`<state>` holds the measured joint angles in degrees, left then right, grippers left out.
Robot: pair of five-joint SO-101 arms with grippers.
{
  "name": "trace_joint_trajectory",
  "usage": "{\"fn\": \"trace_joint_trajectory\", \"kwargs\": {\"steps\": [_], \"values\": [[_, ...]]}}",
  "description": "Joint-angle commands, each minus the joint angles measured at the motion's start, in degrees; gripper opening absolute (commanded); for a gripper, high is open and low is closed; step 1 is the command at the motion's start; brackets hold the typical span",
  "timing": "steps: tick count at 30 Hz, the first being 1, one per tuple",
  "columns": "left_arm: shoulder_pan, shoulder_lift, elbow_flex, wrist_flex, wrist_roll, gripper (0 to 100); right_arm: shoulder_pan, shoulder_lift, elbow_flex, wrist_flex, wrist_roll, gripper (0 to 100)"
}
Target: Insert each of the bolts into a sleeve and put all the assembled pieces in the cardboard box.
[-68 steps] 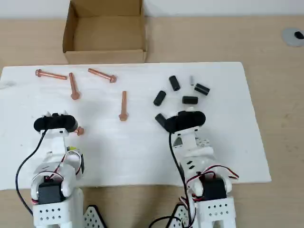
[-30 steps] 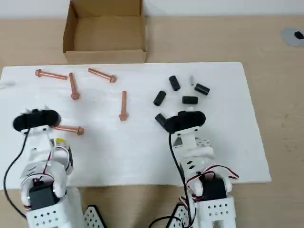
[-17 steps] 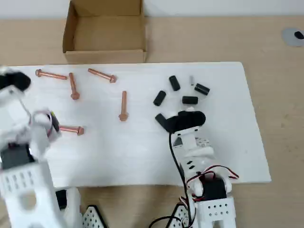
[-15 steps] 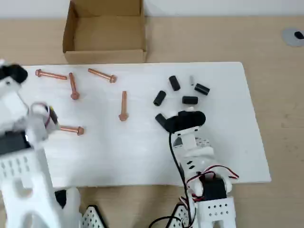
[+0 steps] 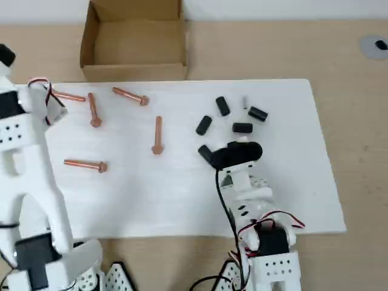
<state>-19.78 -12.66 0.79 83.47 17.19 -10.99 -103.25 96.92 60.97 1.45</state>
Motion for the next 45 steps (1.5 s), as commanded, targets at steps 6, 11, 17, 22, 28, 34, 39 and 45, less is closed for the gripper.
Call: {"fn": "trace_joint_trajectory", "kwargs": {"steps": [6, 11, 17, 22, 28, 34, 39, 45], "values": [[2.29, 4.88, -4.4, 2.37, 0.7, 5, 3.65, -6.73, -2.24, 0.97, 4.57, 1.5], [3.16, 8.31, -7.21, 4.4, 6.51, 6, 4.35, -6.2, -8.4, 1.41, 11.43, 1.6], [3.08, 16.22, -15.74, 4.57, 11.69, 6, 4.44, -0.13, -16.13, 6.59, 13.1, 7.2], [0.35, 23.16, -22.95, 4.57, 13.98, 6, 7.87, 20.97, -29.14, 5.01, 13.1, 16.9], [-3.6, 31.69, -31.21, 4.22, 14.07, 6, 9.1, 53.76, -58.51, 12.04, 12.92, 17.1], [-4.04, 40.48, -36.4, 4.22, 15.82, 6, 9.01, 74.59, -81.63, 25.41, 13.19, 17.2], [-4.4, 47.43, -42.9, 4.22, 18.02, 10, 6.2, 81.19, -87.96, 32.0, 13.27, 17.3], [-4.57, 53.41, -52.75, 4.22, 21.98, 10, -0.48, 82.33, -87.87, 34.64, 13.27, 17.3]]}}
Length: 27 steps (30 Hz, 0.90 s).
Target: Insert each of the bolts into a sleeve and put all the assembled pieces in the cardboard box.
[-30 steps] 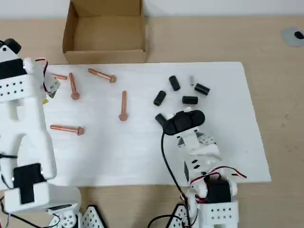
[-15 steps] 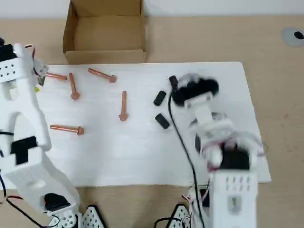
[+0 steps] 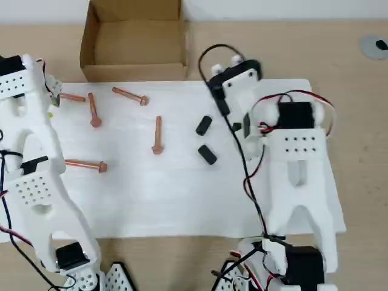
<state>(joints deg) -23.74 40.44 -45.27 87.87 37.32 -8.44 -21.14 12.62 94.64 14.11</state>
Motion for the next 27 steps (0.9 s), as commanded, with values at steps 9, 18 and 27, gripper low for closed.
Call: {"fn": "trace_joint_trajectory", "kwargs": {"steps": [9, 18, 27], "values": [[-0.53, 6.9, -15.21, 0.09, 7.12, 10, -5.49, 0.4, -3.47, 2.55, 0.62, 17.3], [-0.35, 11.74, -15.47, -3.16, 9.58, 10, -5.49, 0.22, -3.12, 3.52, 2.29, 17.3], [-0.09, 15.08, -15.47, -9.14, 9.58, 10, -5.58, 0.13, -0.13, 3.69, 3.43, 17.3]]}}
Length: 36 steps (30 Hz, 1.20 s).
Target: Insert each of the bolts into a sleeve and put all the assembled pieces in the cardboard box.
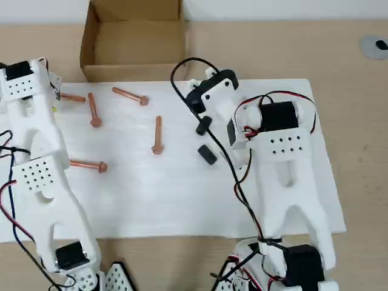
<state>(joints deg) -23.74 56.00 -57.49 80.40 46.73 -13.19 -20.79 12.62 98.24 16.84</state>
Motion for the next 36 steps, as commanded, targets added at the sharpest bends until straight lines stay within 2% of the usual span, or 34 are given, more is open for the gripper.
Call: {"fn": "trace_joint_trajectory", "kwargs": {"steps": [1, 14, 20, 25, 31, 36], "values": [[0.09, -0.13, -3.25, -2.2, 0.18, 10, -0.84, -0.22, -0.04, 0.0, 0.7, 17.3], [2.99, 5.14, -3.25, -6.59, 0.18, 10, -0.75, 0.04, -0.04, 0.18, 0.7, 17.3], [2.73, 5.14, -3.25, -4.92, -1.05, 0, -0.75, 0.04, -0.04, 0.0, 0.7, 17.3], [2.46, 5.14, -3.25, -4.48, -1.76, 1, -0.75, 0.13, -0.04, 0.0, 0.7, 17.3], [2.46, 5.05, -10.64, 2.02, -1.76, 1, -0.75, 0.13, -0.04, 0.0, 0.7, 17.3], [2.46, 5.05, -24.79, 10.37, -4.04, 1, -0.75, 0.13, -0.04, 0.09, 0.7, 17.3]]}}
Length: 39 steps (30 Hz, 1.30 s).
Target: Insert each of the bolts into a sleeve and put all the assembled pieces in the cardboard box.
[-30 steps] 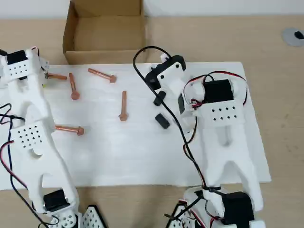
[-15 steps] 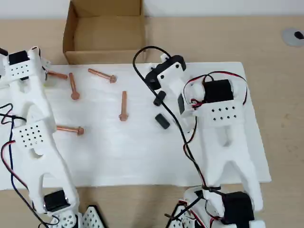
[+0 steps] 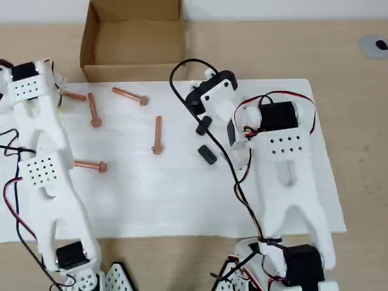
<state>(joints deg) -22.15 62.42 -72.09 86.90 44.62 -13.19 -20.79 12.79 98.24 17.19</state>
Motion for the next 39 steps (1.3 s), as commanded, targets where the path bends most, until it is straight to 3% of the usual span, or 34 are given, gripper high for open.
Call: {"fn": "trace_joint_trajectory", "kwargs": {"steps": [1, 5, 9, 26, 34, 39], "values": [[0.97, -1.36, -13.36, 5.89, -2.29, 1, -0.75, 0.13, -0.13, 0.09, 0.35, 17.3], [0.97, -1.36, -23.56, 12.75, -4.75, 6, -0.75, 0.22, 2.42, -0.44, 0.35, 17.3], [-0.79, -0.92, -23.3, 13.01, -4.66, 12, -0.75, 0.22, 4.7, -0.88, 0.09, 17.3], [-0.35, 7.78, -11.87, -6.15, -1.58, 18, -0.75, 0.22, 4.79, -0.7, 0.0, 17.3], [1.41, 11.21, -11.78, -6.42, -1.85, 18, -0.75, 0.22, 4.79, -0.7, 0.0, 17.3], [2.99, 10.33, -11.87, -1.76, -5.1, 16, -0.75, 0.22, 4.79, -0.62, 0.0, 17.3]]}}
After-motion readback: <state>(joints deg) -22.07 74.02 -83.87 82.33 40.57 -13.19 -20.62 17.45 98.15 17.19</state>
